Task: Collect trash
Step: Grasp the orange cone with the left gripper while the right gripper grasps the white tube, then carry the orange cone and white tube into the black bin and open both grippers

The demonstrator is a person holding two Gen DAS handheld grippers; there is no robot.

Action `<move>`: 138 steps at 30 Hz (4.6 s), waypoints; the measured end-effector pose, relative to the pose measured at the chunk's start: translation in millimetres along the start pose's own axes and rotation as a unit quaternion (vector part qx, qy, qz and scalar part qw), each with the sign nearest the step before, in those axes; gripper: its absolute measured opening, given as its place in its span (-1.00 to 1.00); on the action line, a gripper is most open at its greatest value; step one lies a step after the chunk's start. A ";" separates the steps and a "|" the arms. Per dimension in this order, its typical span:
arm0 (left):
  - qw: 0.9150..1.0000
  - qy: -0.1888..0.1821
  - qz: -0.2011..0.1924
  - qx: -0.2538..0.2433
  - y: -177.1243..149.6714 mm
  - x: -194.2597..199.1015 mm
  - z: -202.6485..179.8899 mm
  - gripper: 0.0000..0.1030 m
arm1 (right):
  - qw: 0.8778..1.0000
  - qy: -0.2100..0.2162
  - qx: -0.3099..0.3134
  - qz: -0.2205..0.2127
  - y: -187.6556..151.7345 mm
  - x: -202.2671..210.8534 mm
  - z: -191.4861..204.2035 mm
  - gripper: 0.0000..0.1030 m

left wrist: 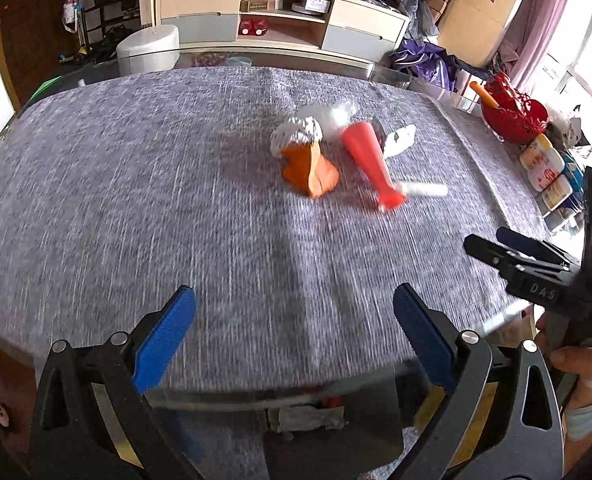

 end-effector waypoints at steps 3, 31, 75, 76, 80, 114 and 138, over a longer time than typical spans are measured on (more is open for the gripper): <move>1.000 -0.002 0.008 0.000 13.2 -12.8 -4.0 0.62 | 1.000 -0.002 0.014 0.004 10.4 -15.2 0.9 0.70; 0.999 -0.007 0.044 -0.023 92.6 -95.6 -31.8 0.03 | 0.995 -0.008 0.097 0.032 61.1 -69.0 14.6 0.80; 0.997 -0.043 -0.026 -0.057 -7.8 39.0 -14.9 -0.60 | 0.998 0.049 0.049 0.008 -18.9 24.7 58.7 0.68; 0.997 -0.041 -0.026 -0.058 -12.7 41.3 -14.1 -0.60 | 0.997 0.051 0.048 0.009 -24.3 27.5 61.1 0.68; 0.997 -0.039 -0.018 -0.059 -43.0 48.6 -13.2 -0.60 | 0.997 0.057 0.048 0.011 -42.6 35.6 69.4 0.68; 0.990 -0.050 0.117 -0.057 -205.4 -17.3 -25.9 -0.55 | 0.986 0.094 -0.041 0.130 -173.3 -19.0 67.3 0.68; 0.994 -0.030 0.095 -0.037 -182.3 -3.9 -10.7 0.56 | 0.986 0.096 -0.103 0.090 -147.0 2.7 27.8 0.91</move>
Point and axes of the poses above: each gripper's, at about its wrist camera, not at the fingertips, and x roughly against the way its jaws point, z to its left, y to its top, the point moved 1 cm from there along -x, roughly the way its jaws point, and after that the axes turned 14 degrees about y, right-handed, at the moved point
